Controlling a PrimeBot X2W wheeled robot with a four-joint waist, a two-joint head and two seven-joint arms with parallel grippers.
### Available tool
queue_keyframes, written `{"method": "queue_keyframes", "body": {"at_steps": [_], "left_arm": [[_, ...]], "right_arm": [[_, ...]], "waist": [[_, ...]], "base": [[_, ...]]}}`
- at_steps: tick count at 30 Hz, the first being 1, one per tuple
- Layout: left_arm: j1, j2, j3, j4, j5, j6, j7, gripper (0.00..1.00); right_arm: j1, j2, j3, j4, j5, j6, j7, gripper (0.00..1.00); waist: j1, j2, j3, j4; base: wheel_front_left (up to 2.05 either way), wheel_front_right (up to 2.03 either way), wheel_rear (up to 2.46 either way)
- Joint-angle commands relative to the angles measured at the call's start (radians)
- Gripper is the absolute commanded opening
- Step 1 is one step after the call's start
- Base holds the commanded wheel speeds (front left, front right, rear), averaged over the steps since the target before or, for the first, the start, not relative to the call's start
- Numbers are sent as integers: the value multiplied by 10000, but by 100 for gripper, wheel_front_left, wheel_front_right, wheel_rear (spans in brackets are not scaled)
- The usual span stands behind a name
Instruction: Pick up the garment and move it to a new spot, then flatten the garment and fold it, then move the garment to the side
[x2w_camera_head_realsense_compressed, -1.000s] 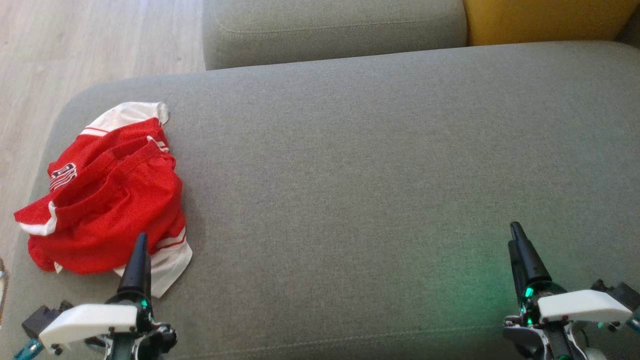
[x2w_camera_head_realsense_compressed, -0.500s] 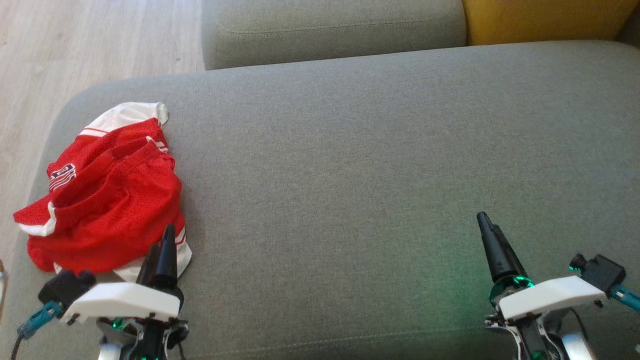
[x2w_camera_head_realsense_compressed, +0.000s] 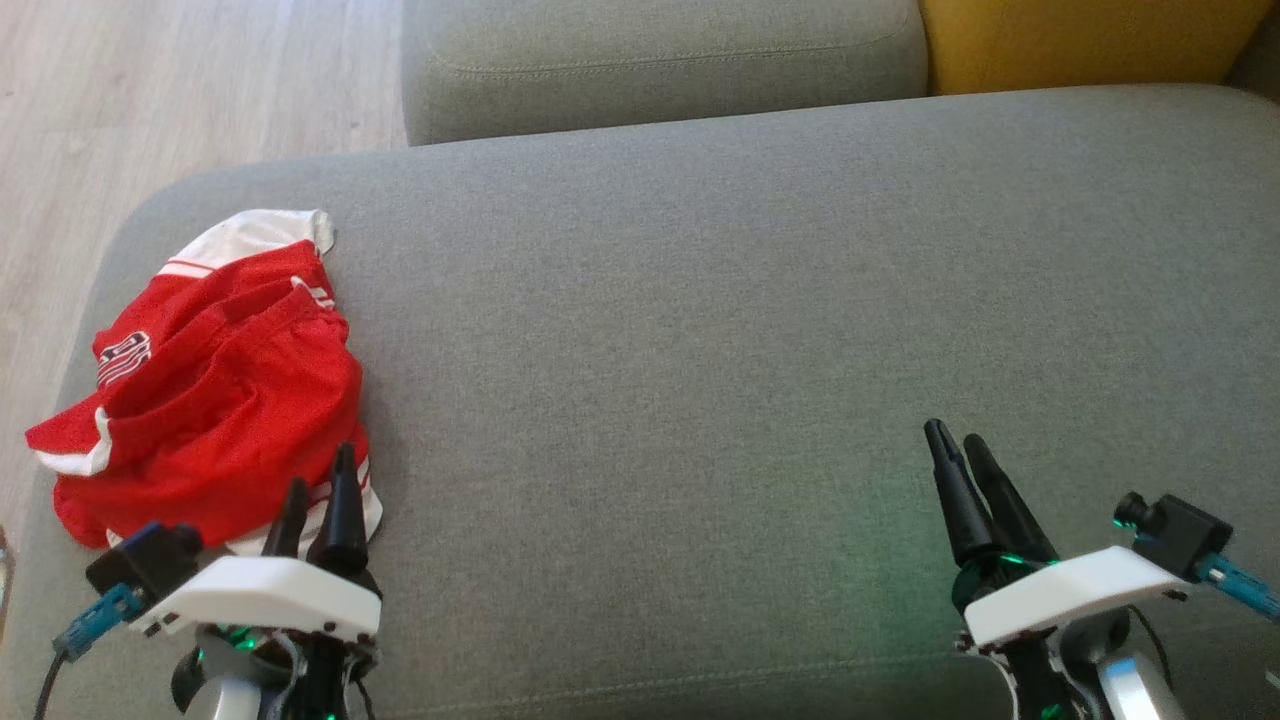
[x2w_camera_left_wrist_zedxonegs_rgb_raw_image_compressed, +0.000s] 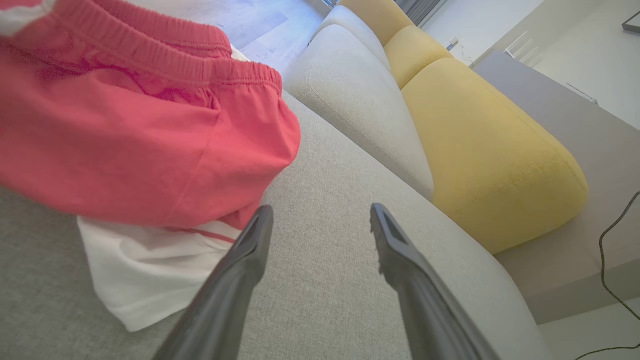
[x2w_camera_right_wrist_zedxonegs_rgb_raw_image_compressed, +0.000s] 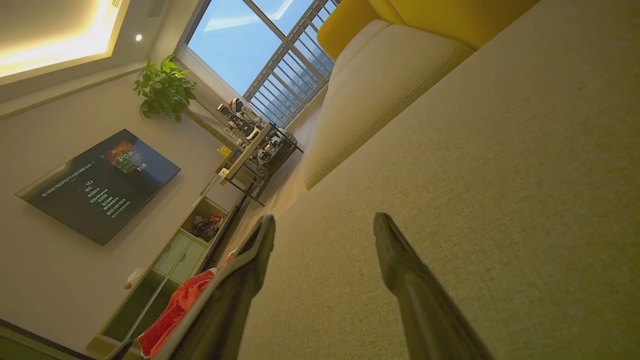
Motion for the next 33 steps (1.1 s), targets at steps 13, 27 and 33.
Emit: {"method": "queue_keyframes", "body": {"at_steps": [13,27,33], "left_arm": [[-343,219,-36,-525,1302,-69,-538,100],[-400,130,-240,-853,3468,-198,-984,100],[-349,91,-279,-960,4090,-148,-1132,100]], "right_arm": [[-615,-99,439,-712,-1993,-1,-501,100],[-606,-119,448,-988,-3940,-1,-943,100],[-600,-125,550,-1052,-4564,-1,-1090,100]], "waist": [[0,0,51,20],[0,0,64,214],[0,0,42,238]], "base": [[0,0,0],[0,0,0],[0,0,0]]}}
